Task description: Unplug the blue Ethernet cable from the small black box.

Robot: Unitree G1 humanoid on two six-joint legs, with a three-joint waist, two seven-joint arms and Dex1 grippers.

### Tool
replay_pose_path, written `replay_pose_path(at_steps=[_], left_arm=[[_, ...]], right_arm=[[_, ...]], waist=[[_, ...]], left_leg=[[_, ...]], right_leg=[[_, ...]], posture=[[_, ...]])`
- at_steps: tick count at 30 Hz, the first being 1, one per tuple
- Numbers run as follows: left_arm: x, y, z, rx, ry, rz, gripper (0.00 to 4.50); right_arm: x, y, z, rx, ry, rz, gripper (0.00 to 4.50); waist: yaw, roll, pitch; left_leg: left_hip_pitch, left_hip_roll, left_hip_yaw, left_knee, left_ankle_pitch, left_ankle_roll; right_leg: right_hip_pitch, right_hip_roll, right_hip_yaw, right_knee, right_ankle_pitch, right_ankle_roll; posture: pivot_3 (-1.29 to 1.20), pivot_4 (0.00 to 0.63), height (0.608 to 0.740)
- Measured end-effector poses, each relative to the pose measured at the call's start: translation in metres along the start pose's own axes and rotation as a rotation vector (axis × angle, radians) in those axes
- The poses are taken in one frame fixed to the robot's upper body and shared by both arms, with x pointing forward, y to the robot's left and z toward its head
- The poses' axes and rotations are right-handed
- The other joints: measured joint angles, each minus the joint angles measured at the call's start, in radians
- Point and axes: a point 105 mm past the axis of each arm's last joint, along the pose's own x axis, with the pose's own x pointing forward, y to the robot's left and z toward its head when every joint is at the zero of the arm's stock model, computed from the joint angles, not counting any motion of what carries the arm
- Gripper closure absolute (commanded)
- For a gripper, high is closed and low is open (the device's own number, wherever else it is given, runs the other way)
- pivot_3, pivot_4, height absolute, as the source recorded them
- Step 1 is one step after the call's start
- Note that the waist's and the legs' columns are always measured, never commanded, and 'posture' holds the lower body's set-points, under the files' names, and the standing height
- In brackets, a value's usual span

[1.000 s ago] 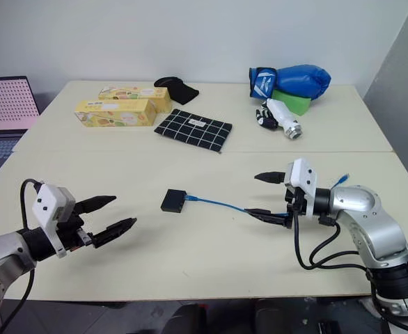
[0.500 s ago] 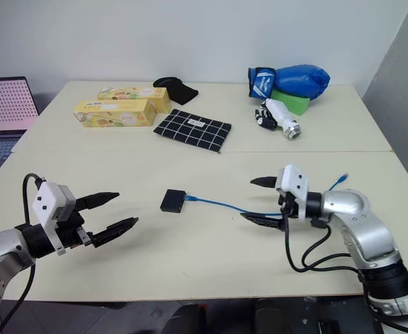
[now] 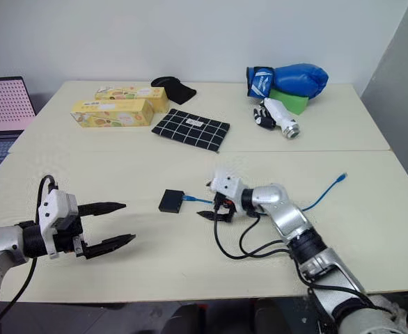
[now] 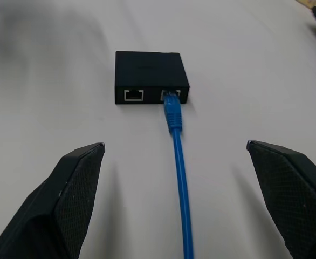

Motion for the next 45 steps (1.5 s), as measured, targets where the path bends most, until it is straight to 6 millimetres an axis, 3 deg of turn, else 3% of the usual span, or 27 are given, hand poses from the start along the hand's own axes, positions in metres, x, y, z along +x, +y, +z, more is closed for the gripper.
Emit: replay_pose_path(at_steps=[4, 6, 16, 18, 20, 28, 35, 41, 45], left_arm=[[-0.001, 0.003, -0.002, -0.005, 0.006, 0.008, 0.00], [-0.001, 0.003, -0.002, -0.005, 0.006, 0.009, 0.00], [-0.001, 0.006, -0.003, -0.011, 0.010, 0.036, 0.00], [-0.001, 0.009, -0.003, -0.024, 0.013, 0.052, 0.00], [-0.002, 0.013, -0.003, -0.035, 0.012, 0.069, 0.00], [-0.003, 0.027, -0.013, -0.220, -0.016, 0.147, 0.00], [0.011, 0.016, -0.007, -0.437, -0.114, 0.120, 0.00], [0.039, -0.001, 0.023, -0.622, -0.299, -0.015, 0.00], [0.045, -0.009, 0.040, -0.644, -0.353, -0.080, 0.00]], right_arm=[[0.018, -0.003, 0.001, -0.019, 0.013, 0.016, 0.44], [0.025, -0.003, -0.005, -0.010, 0.044, 0.023, 0.85], [0.036, 0.001, -0.005, -0.048, 0.065, 0.068, 3.40], [0.036, 0.000, -0.005, -0.060, 0.072, 0.070, 4.08], [0.036, -0.001, -0.005, -0.067, 0.076, 0.068, 4.38], [0.012, -0.015, 0.005, -0.212, 0.056, 0.003, 4.46], [-0.016, -0.017, 0.037, -0.479, -0.057, -0.038, 4.48], [-0.030, -0.002, 0.063, -0.690, -0.155, 0.012, 4.48], [-0.031, 0.005, 0.068, -0.742, -0.175, 0.040, 4.48]], waist=[[-0.001, 0.000, 0.000], [-0.006, 0.000, 0.000], [-0.012, 0.000, 0.000], [-0.012, 0.000, 0.000], [-0.012, 0.000, 0.000], [-0.012, 0.000, 0.000], [-0.013, 0.000, 0.000], [-0.012, 0.000, 0.000], [-0.012, -0.001, 0.000]], left_leg=[[0.000, 0.001, -0.001, 0.000, 0.000, 0.000], [0.000, 0.000, -0.001, 0.000, 0.000, 0.000], [0.001, 0.000, -0.002, 0.000, 0.000, 0.000], [0.001, 0.000, -0.002, 0.000, 0.000, 0.000], [0.001, 0.000, -0.002, 0.000, 0.000, 0.000], [-0.001, 0.001, -0.003, 0.000, 0.000, 0.000], [0.000, 0.001, -0.003, 0.000, 0.000, 0.000], [0.000, 0.002, -0.004, 0.001, 0.000, 0.000], [0.000, 0.002, -0.003, 0.001, 0.000, 0.000]], right_leg=[[-0.001, 0.000, 0.000, 0.000, 0.000, 0.000], [-0.001, 0.000, 0.001, 0.001, 0.000, 0.000], [-0.001, 0.000, 0.000, 0.002, 0.000, 0.000], [-0.001, 0.000, 0.000, 0.002, 0.000, 0.000], [-0.001, 0.000, 0.000, 0.002, 0.000, 0.000], [-0.001, -0.001, 0.000, 0.001, 0.000, 0.000], [-0.001, -0.004, 0.000, 0.002, 0.000, 0.000], [0.000, -0.004, 0.000, 0.002, 0.000, 0.000], [0.000, -0.004, 0.000, 0.002, 0.000, 0.000]], posture=[[0.00, 0.150, 0.740], [0.00, 0.150, 0.740], [0.00, 0.150, 0.740], [0.00, 0.150, 0.740], [0.00, 0.150, 0.740], [0.00, 0.150, 0.740], [0.00, 0.150, 0.740], [0.00, 0.150, 0.740], [0.00, 0.150, 0.740]])
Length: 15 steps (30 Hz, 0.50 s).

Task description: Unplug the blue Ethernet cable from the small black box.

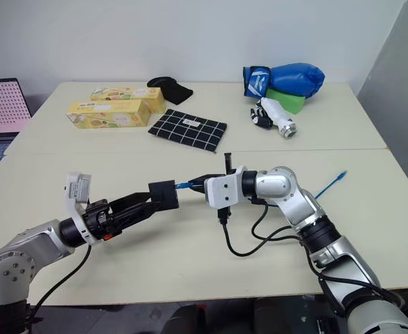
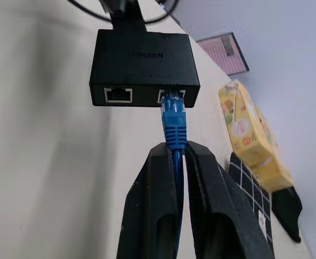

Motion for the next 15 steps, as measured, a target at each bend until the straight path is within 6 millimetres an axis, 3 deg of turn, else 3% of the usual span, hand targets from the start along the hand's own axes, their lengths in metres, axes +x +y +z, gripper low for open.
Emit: replay_pose_path(at_steps=[6, 9, 15], left_arm=[[0.0033, -0.0011, -0.0031, -0.025, 0.001, -0.006, 0.00], [0.0062, -0.0017, -0.0053, -0.040, 0.003, -0.019, 0.43], [0.0063, -0.0003, -0.0076, -0.065, 0.003, -0.036, 1.83]], right_arm=[[-0.0012, 0.0002, 0.0039, -0.035, -0.006, 0.010, 4.49], [-0.0016, 0.0003, 0.0042, -0.039, -0.006, 0.013, 4.49], [-0.0028, 0.0004, 0.0037, -0.044, -0.003, 0.015, 4.49]], waist=[[0.001, 0.000, 0.000], [0.003, 0.000, 0.000], [0.003, 0.000, 0.000]], left_leg=[[0.000, 0.000, 0.000, 0.000, 0.000, 0.000], [0.000, -0.001, 0.000, 0.000, 0.000, 0.000], [0.000, -0.001, 0.000, 0.000, 0.000, 0.000]], right_leg=[[0.000, 0.000, 0.000, 0.000, 0.000, 0.000], [0.000, 0.000, 0.000, 0.000, 0.000, 0.000], [0.000, 0.000, 0.000, 0.000, 0.000, 0.000]], posture=[[0.00, 0.150, 0.740], [0.00, 0.150, 0.740], [0.00, 0.150, 0.740]])
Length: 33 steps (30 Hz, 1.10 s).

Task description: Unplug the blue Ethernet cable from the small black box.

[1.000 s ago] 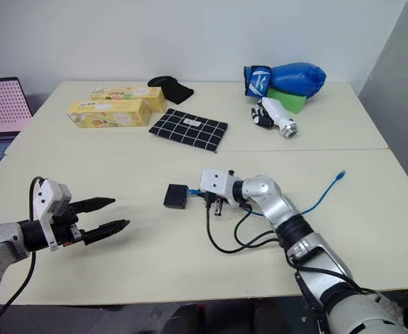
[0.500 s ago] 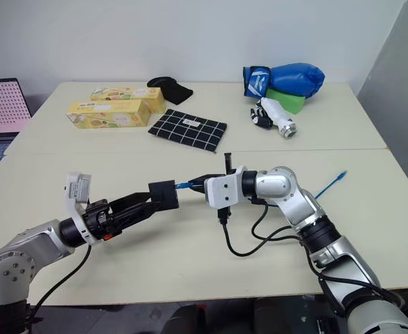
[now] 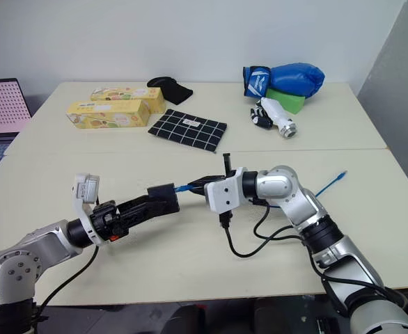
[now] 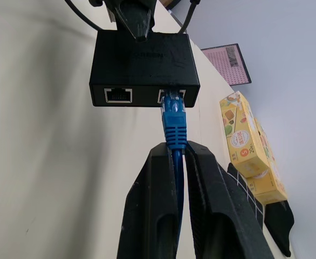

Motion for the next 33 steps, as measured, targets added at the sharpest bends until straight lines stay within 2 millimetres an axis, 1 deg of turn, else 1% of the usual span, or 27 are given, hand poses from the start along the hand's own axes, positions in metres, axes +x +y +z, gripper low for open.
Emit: replay_pose_path(at_steps=[4, 6, 7, 8, 10, 12, 14, 15, 16, 18, 21, 23, 24, 27, 28, 33], left_arm=[[0.002, 0.002, -0.001, -0.012, 0.005, -0.008, 2.75], [0.004, 0.001, -0.002, -0.010, 0.012, -0.019, 3.15], [0.005, 0.001, -0.003, -0.011, 0.016, -0.025, 3.26], [0.006, -0.001, -0.004, -0.012, 0.020, -0.036, 3.55], [0.006, -0.001, -0.005, -0.009, 0.024, -0.046, 3.73], [0.007, -0.001, -0.006, -0.004, 0.030, -0.046, 3.72], [0.007, -0.001, -0.006, 0.001, 0.035, -0.043, 3.72], [0.007, -0.001, -0.006, 0.005, 0.037, -0.043, 3.72], [0.006, 0.001, -0.007, 0.010, 0.044, -0.031, 3.72], [0.006, 0.004, -0.010, 0.012, 0.060, -0.015, 3.72], [0.005, 0.004, -0.012, 0.021, 0.087, -0.019, 3.72], [0.003, 0.003, -0.013, 0.043, 0.119, -0.024, 3.72], [0.003, 0.003, -0.013, 0.055, 0.133, -0.030, 3.72], [0.007, 0.000, -0.016, 0.112, 0.171, -0.078, 3.72], [0.009, -0.002, -0.016, 0.133, 0.180, -0.099, 3.72], [0.019, -0.013, -0.015, 0.241, 0.206, -0.220, 3.72]], right_arm=[[0.000, 0.000, 0.002, -0.015, -0.010, -0.001, 4.49], [0.000, 0.000, 0.002, -0.025, -0.010, -0.002, 4.49], [0.000, -0.001, 0.002, -0.029, -0.005, -0.004, 4.49], [0.000, 0.000, 0.001, -0.034, 0.000, -0.003, 4.49], [-0.001, 0.000, 0.001, -0.049, 0.003, 0.000, 4.49], [-0.001, 0.001, 0.001, -0.075, 0.007, 0.004, 4.49], [-0.001, 0.002, 0.000, -0.090, 0.010, 0.007, 3.80], [-0.001, 0.002, 0.001, -0.101, 0.007, 0.008, 3.70], [-0.001, 0.002, 0.003, -0.115, -0.006, 0.009, 3.37], [0.001, 0.003, 0.010, -0.134, -0.040, 0.014, 3.01], [-0.003, 0.005, 0.013, -0.114, -0.055, 0.054, 2.30], [-0.011, 0.006, 0.015, -0.060, -0.062, 0.091, 1.87], [-0.014, 0.006, 0.017, -0.020, -0.067, 0.098, 1.57], [-0.027, 0.006, 0.020, 0.265, -0.097, 0.094, 1.04], [-0.030, 0.005, 0.022, 0.368, -0.109, 0.088, 0.97], [-0.036, 0.008, 0.032, 0.798, -0.175, 0.094, 0.97]], waist=[[0.000, 0.000, 0.000], [0.000, 0.000, 0.000], [0.000, 0.000, 0.000], [0.000, 0.000, 0.000], [0.000, 0.000, 0.000], [0.000, 0.000, 0.000], [0.000, 0.000, 0.000], [0.000, 0.000, 0.000], [0.000, 0.000, 0.000], [-0.001, 0.000, 0.000], [0.000, 0.000, 0.000], [0.003, 0.000, 0.000], [0.005, 0.000, 0.000], [0.014, 0.000, 0.000], [0.017, 0.000, 0.000], [0.018, 0.000, 0.000]], left_leg=[[0.000, 0.000, 0.000, 0.000, 0.000, 0.000], [0.000, 0.000, 0.000, 0.000, 0.000, 0.000], [0.000, 0.000, 0.000, 0.000, 0.000, 0.000], [0.000, 0.000, 0.000, 0.000, 0.000, 0.000], [0.000, 0.000, 0.000, 0.000, 0.000, 0.000], [0.000, 0.000, 0.000, 0.000, 0.000, 0.000], [0.000, 0.000, 0.000, 0.000, 0.000, 0.000], [0.000, 0.000, 0.000, 0.000, 0.000, 0.000], [0.000, 0.000, 0.000, 0.000, 0.000, 0.000], [0.000, 0.000, 0.000, 0.000, 0.000, 0.000], [0.000, 0.000, 0.000, 0.000, 0.000, 0.000], [0.000, 0.000, -0.001, 0.000, 0.000, 0.000], [0.000, 0.000, -0.001, 0.000, 0.000, 0.000], [0.000, 0.000, -0.001, 0.000, 0.000, 0.000], [0.000, 0.000, -0.001, 0.000, 0.000, 0.000], [0.000, 0.000, -0.001, 0.000, 0.000, 0.000]], right_leg=[[0.000, 0.000, 0.000, 0.000, 0.000, 0.000], [0.000, 0.000, 0.000, 0.000, 0.000, 0.000], [0.000, 0.000, 0.000, 0.000, 0.000, 0.000], [0.000, 0.000, 0.000, 0.000, 0.000, 0.000], [0.000, 0.000, 0.000, 0.000, 0.000, 0.000], [0.000, 0.000, 0.000, 0.000, 0.000, 0.000], [0.000, 0.000, 0.000, 0.000, 0.000, 0.000], [0.000, 0.000, 0.000, 0.000, 0.000, 0.000], [0.000, 0.000, 0.000, 0.000, 0.000, 0.000], [0.000, 0.000, 0.000, 0.000, 0.000, 0.000], [0.000, 0.000, 0.000, 0.000, 0.000, 0.000], [0.001, 0.000, 0.000, -0.001, 0.000, 0.000], [0.001, 0.000, 0.000, -0.001, 0.000, 0.000], [0.001, -0.001, 0.000, -0.001, 0.000, 0.000], [0.001, -0.001, 0.000, -0.001, 0.000, 0.000], [0.001, 0.000, 0.000, -0.002, 0.000, 0.000]], posture=[[0.00, 0.150, 0.740], [0.00, 0.150, 0.740], [0.00, 0.150, 0.740], [0.00, 0.150, 0.740], [0.00, 0.150, 0.740], [0.00, 0.150, 0.740], [0.00, 0.150, 0.740], [0.00, 0.150, 0.740], [0.00, 0.150, 0.740], [0.00, 0.150, 0.740], [0.00, 0.150, 0.740], [0.00, 0.150, 0.740], [0.00, 0.150, 0.740], [0.00, 0.150, 0.740], [0.00, 0.150, 0.740], [0.00, 0.150, 0.740]])
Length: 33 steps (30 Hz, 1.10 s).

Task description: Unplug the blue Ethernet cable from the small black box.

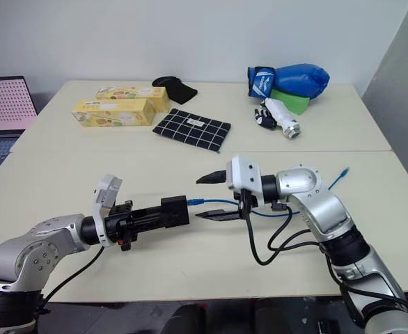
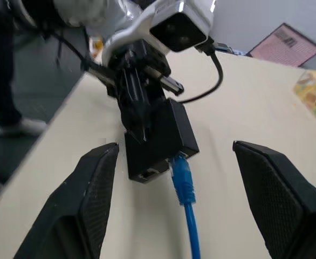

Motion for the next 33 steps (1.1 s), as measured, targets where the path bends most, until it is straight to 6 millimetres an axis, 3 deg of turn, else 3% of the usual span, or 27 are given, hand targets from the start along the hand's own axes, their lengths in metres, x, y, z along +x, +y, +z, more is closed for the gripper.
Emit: replay_pose_path(at_steps=[8, 21, 24, 28, 33], left_arm=[[0.009, -0.003, -0.004, 0.092, 0.055, -0.085, 3.72], [0.007, 0.001, -0.005, 0.109, 0.064, -0.076, 3.73], [0.007, 0.001, -0.005, 0.110, 0.065, -0.075, 3.73], [0.006, 0.001, -0.006, 0.110, 0.067, -0.073, 3.73], [0.006, 0.000, -0.006, 0.112, 0.067, -0.084, 3.73]], right_arm=[[0.008, 0.007, -0.022, 0.282, 0.038, -0.054, 0.97], [0.008, 0.012, -0.032, 0.351, 0.069, -0.063, 0.97], [0.011, 0.013, -0.033, 0.370, 0.063, -0.058, 1.47], [0.012, 0.012, -0.034, 0.384, 0.065, -0.056, 2.57], [0.011, 0.009, -0.033, 0.382, 0.075, -0.055, 3.63]], waist=[[-0.001, 0.000, 0.000], [-0.001, 0.000, 0.000], [-0.001, 0.000, 0.000], [-0.001, 0.000, 0.000], [-0.001, 0.000, 0.000]], left_leg=[[-0.001, -0.001, 0.001, 0.000, 0.000, 0.000], [-0.001, -0.002, 0.001, 0.000, 0.000, 0.000], [-0.001, -0.001, 0.001, 0.000, 0.000, 0.000], [-0.001, -0.001, 0.001, 0.000, 0.000, 0.000], [-0.001, -0.001, 0.001, 0.000, 0.000, 0.000]], right_leg=[[-0.001, 0.001, 0.000, 0.000, 0.000, 0.000], [-0.001, 0.002, -0.001, 0.000, 0.000, 0.000], [-0.001, 0.002, -0.001, 0.000, 0.000, 0.000], [-0.001, 0.002, -0.001, 0.000, 0.000, 0.000], [-0.001, 0.003, -0.001, 0.000, 0.000, 0.000]], posture=[[0.00, 0.150, 0.740], [0.00, 0.150, 0.740], [0.00, 0.150, 0.740], [0.00, 0.150, 0.740], [0.00, 0.150, 0.740]])
